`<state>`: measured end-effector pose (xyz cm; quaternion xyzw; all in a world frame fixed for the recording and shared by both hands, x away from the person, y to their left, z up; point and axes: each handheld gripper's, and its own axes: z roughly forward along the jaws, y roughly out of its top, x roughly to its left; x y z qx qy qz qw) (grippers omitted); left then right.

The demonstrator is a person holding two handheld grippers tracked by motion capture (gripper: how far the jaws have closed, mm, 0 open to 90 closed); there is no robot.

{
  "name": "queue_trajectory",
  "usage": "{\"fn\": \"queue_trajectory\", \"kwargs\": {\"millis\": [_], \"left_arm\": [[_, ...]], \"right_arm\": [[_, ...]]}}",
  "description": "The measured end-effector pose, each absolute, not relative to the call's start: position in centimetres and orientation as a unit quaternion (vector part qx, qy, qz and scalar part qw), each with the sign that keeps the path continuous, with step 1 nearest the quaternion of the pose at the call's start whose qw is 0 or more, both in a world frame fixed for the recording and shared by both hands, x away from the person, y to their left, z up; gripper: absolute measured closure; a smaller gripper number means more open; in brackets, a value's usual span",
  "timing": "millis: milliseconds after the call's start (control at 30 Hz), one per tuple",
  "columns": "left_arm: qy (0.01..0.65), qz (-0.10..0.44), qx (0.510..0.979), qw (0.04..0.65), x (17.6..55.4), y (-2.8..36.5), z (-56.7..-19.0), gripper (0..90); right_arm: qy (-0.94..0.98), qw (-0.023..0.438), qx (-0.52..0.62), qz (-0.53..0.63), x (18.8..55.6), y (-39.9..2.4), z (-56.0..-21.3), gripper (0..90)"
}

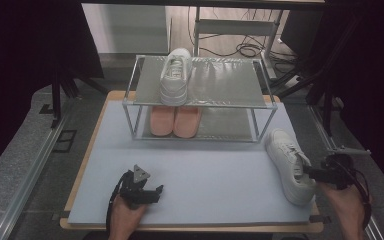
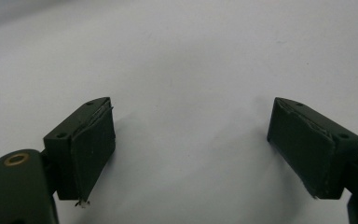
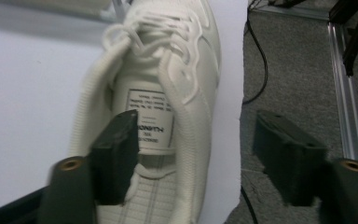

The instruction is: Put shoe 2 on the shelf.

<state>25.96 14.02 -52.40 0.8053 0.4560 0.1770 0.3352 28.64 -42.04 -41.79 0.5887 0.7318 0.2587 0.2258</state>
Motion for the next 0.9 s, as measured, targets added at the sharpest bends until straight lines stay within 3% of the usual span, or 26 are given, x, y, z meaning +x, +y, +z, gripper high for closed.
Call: {"fn": "queue_trajectory", "kwargs": {"millis": [300, 500, 900], "left_arm": [[0.457, 0.177, 0.804, 0.337, 26.0, 14.0, -52.4, 14.9], [0.456, 0.177, 0.805, 0.335, 26.0, 14.0, -52.4, 14.9], [0.456, 0.177, 0.806, 0.334, 26.0, 14.0, -52.4, 14.8]], "right_arm": [[0.745, 0.218, 0.583, 0.238, 29.5, -42.1, -43.2, 67.0], [0.748, 0.227, 0.578, 0.234, 29.4, -42.1, -43.1, 79.9], [0.739, 0.238, 0.58, 0.249, 28.0, -42.4, -42.5, 84.9]]}}
